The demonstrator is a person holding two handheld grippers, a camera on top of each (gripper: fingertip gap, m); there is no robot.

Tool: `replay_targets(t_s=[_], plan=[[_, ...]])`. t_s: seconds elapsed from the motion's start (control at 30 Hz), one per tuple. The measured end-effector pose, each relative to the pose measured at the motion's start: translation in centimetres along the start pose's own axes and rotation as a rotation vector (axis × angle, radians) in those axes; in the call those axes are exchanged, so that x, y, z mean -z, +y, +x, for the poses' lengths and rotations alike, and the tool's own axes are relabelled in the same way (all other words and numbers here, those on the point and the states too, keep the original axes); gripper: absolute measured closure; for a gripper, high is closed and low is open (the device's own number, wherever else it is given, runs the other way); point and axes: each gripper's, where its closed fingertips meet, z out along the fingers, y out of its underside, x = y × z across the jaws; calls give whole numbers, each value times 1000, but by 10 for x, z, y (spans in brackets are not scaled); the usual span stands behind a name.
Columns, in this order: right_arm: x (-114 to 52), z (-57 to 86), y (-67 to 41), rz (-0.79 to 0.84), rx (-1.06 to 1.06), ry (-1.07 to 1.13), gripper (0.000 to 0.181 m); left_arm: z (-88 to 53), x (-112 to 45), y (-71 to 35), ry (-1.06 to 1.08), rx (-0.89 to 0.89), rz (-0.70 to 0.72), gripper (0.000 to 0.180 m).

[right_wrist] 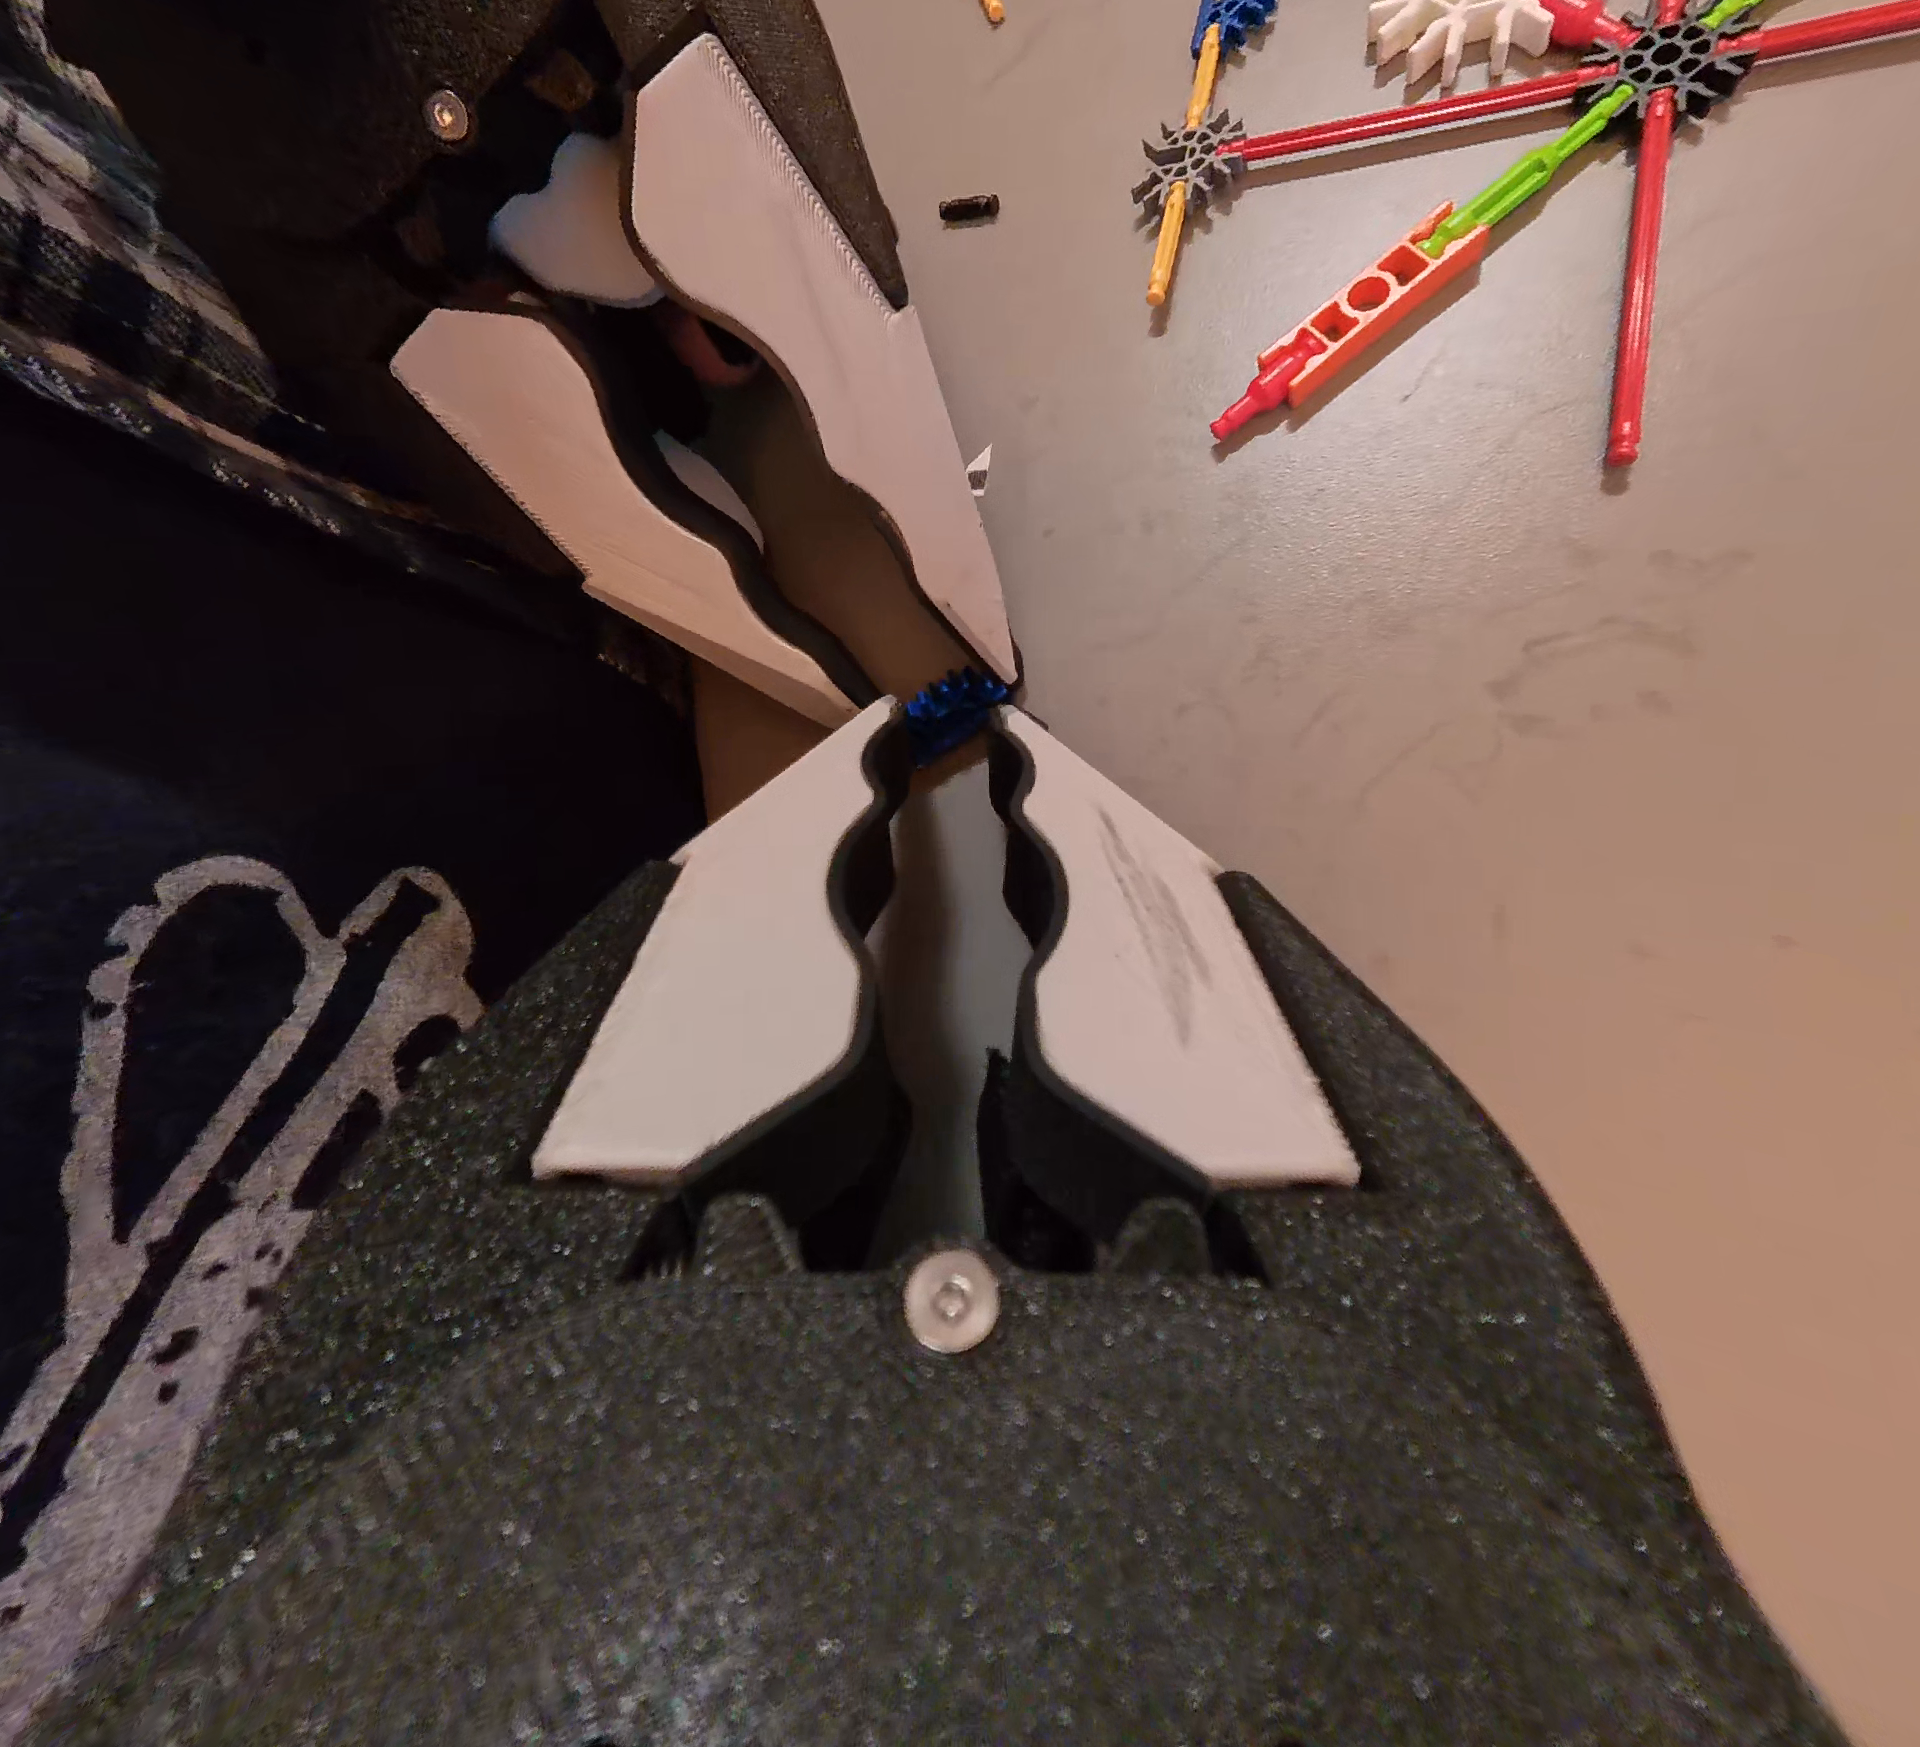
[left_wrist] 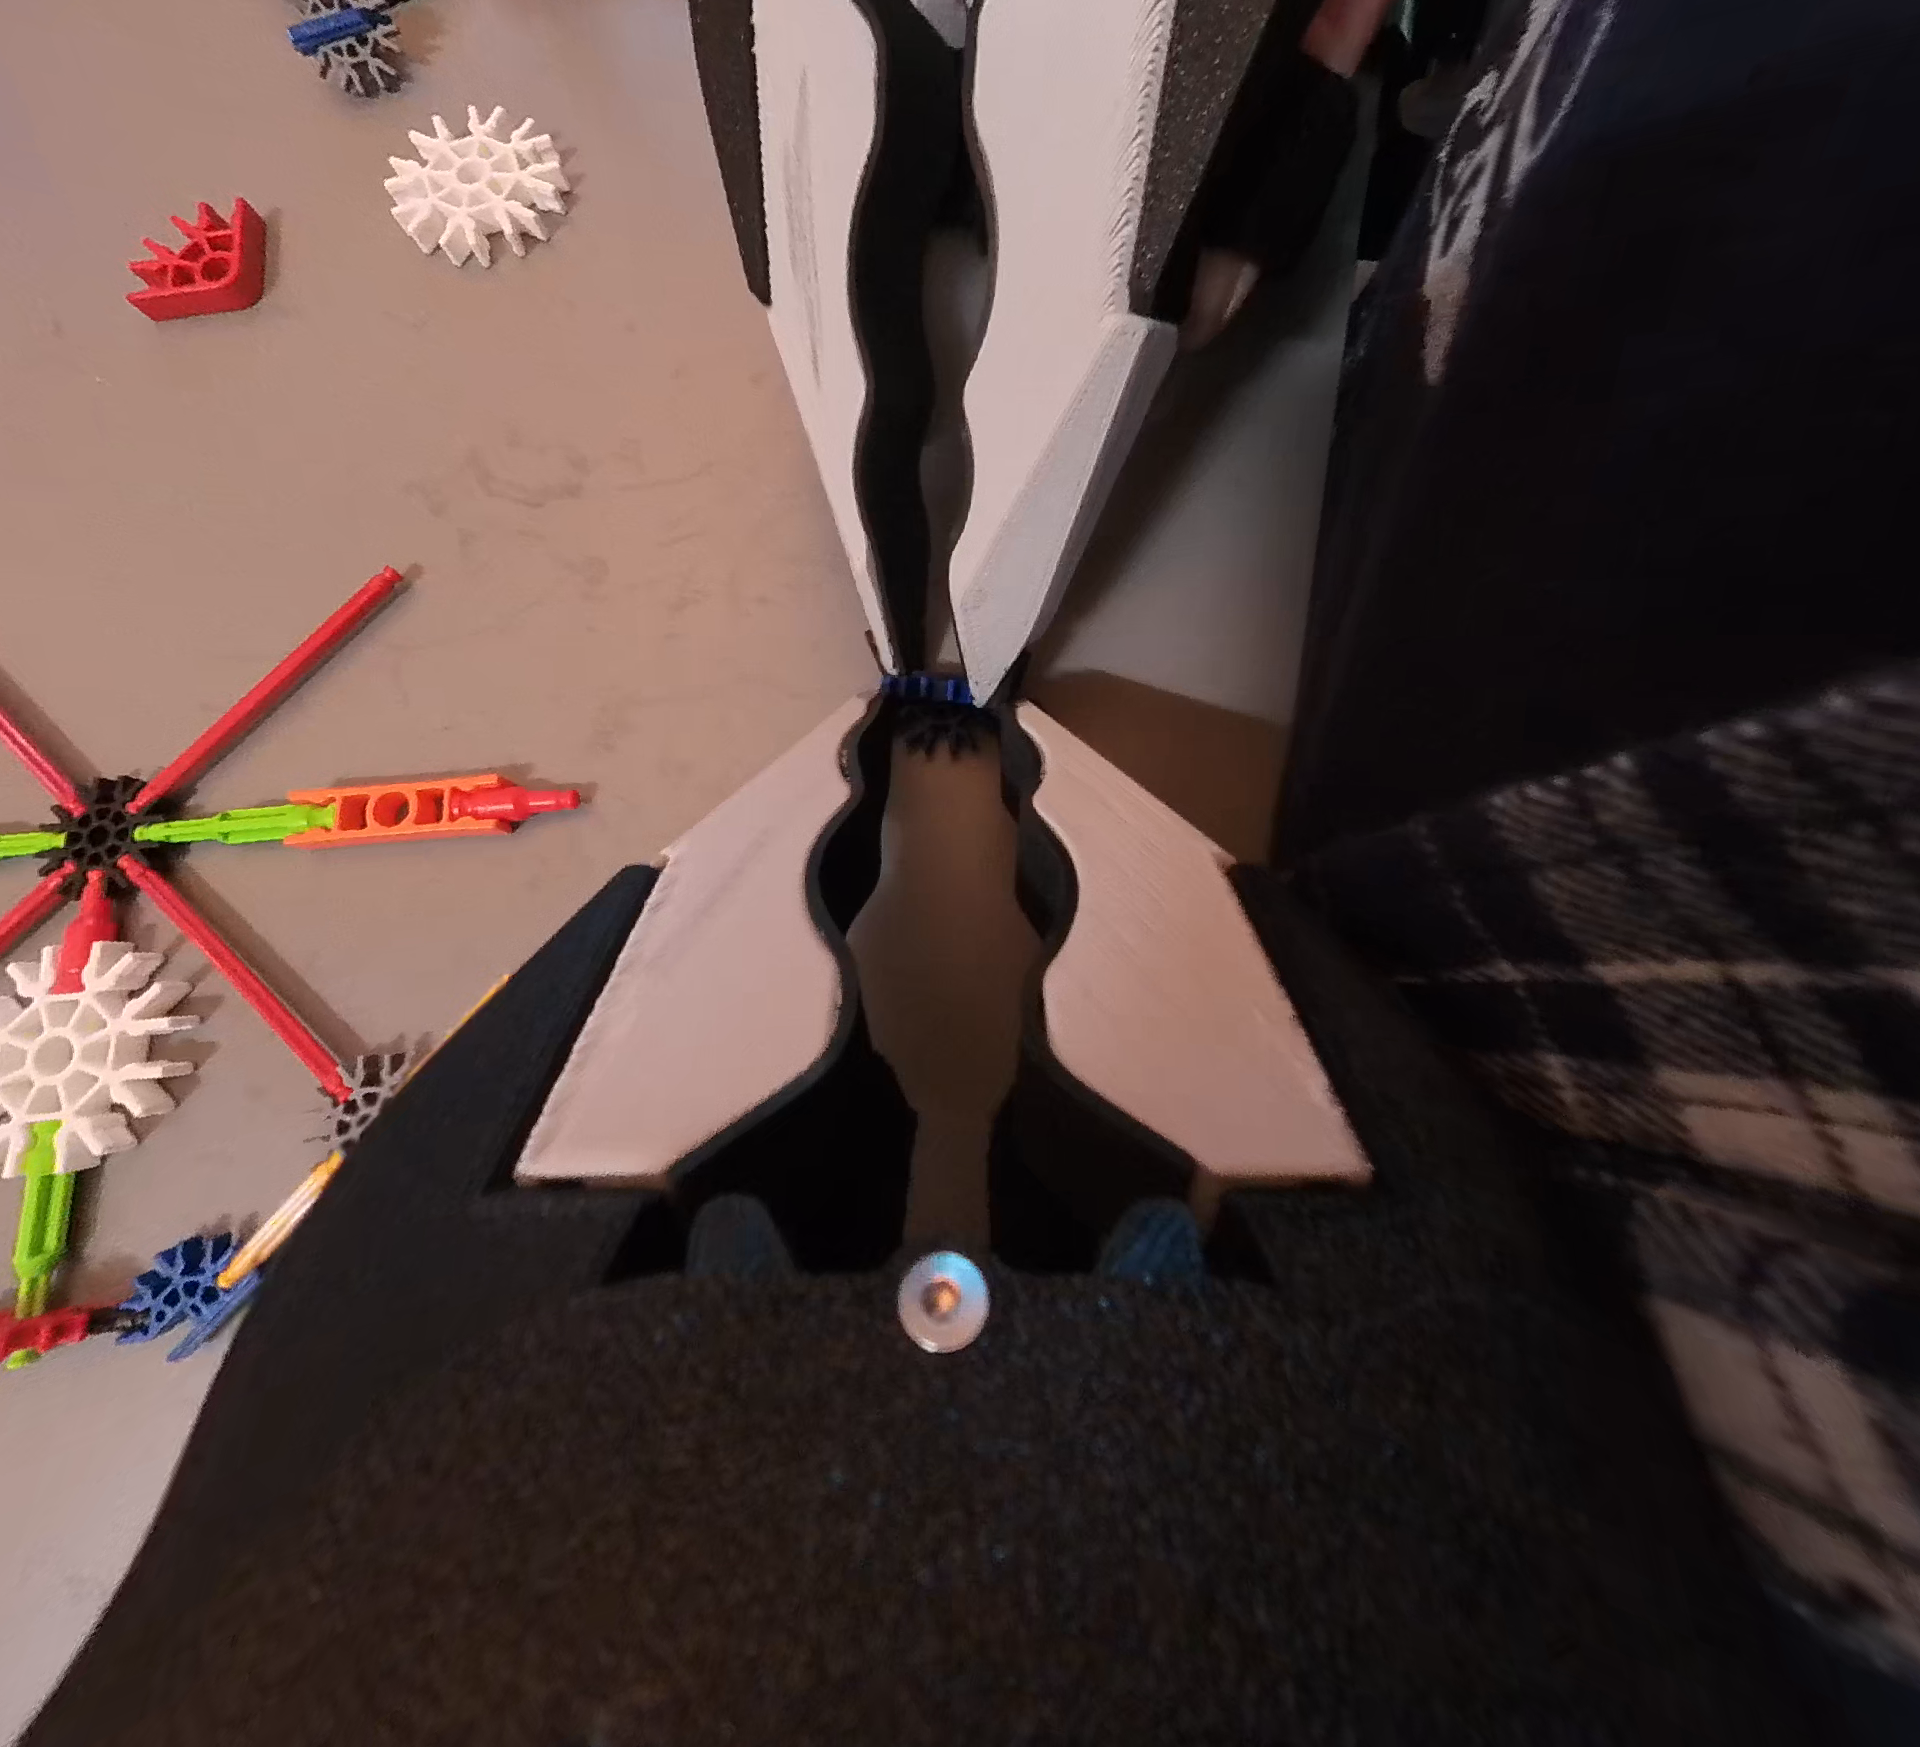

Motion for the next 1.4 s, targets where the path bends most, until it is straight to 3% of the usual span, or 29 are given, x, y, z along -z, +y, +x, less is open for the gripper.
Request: replay_targets(t_s=[0.23, 0.73, 1.4], plan=[[7, 3, -4, 48, 62, 55, 172, -10, 3, -5, 54, 132, 28, 162], [11, 6, 11, -1, 109, 138, 170, -14, -1, -1, -60, 93, -15, 163], [11, 13, 7, -1, 162, 169, 181, -19, 7, -1, -14, 212, -2, 169]])
